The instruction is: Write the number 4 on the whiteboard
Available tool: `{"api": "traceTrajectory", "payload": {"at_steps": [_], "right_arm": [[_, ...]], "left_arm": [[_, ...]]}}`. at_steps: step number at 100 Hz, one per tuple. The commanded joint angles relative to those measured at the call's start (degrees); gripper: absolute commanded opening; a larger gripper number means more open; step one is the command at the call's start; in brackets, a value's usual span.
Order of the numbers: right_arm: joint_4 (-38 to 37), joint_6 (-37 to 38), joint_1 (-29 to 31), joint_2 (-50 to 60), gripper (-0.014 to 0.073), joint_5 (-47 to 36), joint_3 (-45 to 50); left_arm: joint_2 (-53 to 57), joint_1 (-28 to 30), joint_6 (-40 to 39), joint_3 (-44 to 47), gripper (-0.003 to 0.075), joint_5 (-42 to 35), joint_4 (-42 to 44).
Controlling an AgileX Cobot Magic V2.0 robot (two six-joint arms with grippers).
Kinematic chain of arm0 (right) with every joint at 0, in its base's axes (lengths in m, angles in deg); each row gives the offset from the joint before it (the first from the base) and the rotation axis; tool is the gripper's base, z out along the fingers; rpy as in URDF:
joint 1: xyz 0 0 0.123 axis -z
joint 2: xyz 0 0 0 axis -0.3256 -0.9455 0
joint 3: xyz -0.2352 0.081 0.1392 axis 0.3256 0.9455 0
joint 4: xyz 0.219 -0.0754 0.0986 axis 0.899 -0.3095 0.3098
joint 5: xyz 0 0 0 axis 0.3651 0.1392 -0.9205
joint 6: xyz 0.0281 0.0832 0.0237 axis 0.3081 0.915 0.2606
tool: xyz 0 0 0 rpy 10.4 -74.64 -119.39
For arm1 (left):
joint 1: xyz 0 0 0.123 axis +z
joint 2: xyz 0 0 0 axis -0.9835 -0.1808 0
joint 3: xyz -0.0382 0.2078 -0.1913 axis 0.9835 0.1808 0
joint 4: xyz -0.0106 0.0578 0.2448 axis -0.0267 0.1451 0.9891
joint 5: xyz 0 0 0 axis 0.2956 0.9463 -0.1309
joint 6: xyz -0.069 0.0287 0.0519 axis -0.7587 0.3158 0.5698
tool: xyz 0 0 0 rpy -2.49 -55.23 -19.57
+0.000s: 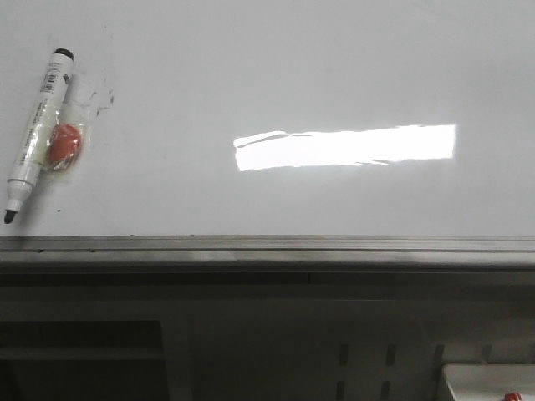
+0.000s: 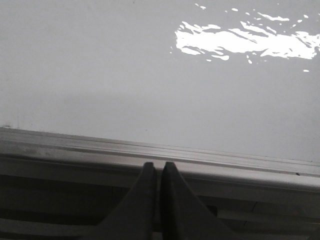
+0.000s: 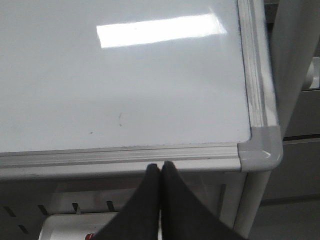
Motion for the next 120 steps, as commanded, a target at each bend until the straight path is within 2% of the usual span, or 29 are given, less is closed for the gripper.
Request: {"api": "traceTrajectory", "payload": {"at_steps": [1,14,33,57,73,87,96,107,120], "right_arm": [[-0.9,-0.3,0.3,0.8,-0.0064,-1.3,1.4],[-0.9,-0.3,0.3,0.8,-0.0064,-3.9,1.4],[-0.9,-0.3,0.3,0.8,-0.0064,-12.7,1.4],[-0.8,-0.3,0.3,0.8,-0.0064,-13.7,1.4],[-0.3,-0.3,0.3,0.8,-0.0064,-15.1,1.3],[3.1,-0.3,0.3,-0.2,-0.0064,-10.4,-1.0],[4.5,-0.3,0.3,-2.6,-0.0064,-10.1,-3.2],[9.3,-0.3,0.3,-8.1,-0.0064,-9.7,-6.6],[9.7,-0.3,0.3,-16.4,-0.0064,-4.3,-12.1]], "left_arm": [[1.5,0.0,-0.3,2.0,-0.0013,-2.9,0.6],[1.5,0.0,-0.3,2.0,-0.0013,-5.3,3.0],[1.5,0.0,-0.3,2.0,-0.0013,-6.0,2.5],[1.5,0.0,-0.3,2.0,-0.0013,-10.0,2.5],[1.5,0.0,-0.3,2.0,-0.0020,-17.6,2.5],[-0.2,0.0,-0.3,1.1,-0.0020,-17.9,1.1],[-3.5,0.0,-0.3,-0.7,-0.0020,-16.6,1.1],[-8.7,0.0,-0.3,-4.4,-0.0020,-14.3,1.5],[-15.3,0.0,-0.3,-9.3,-0.0020,-14.3,1.7]]}}
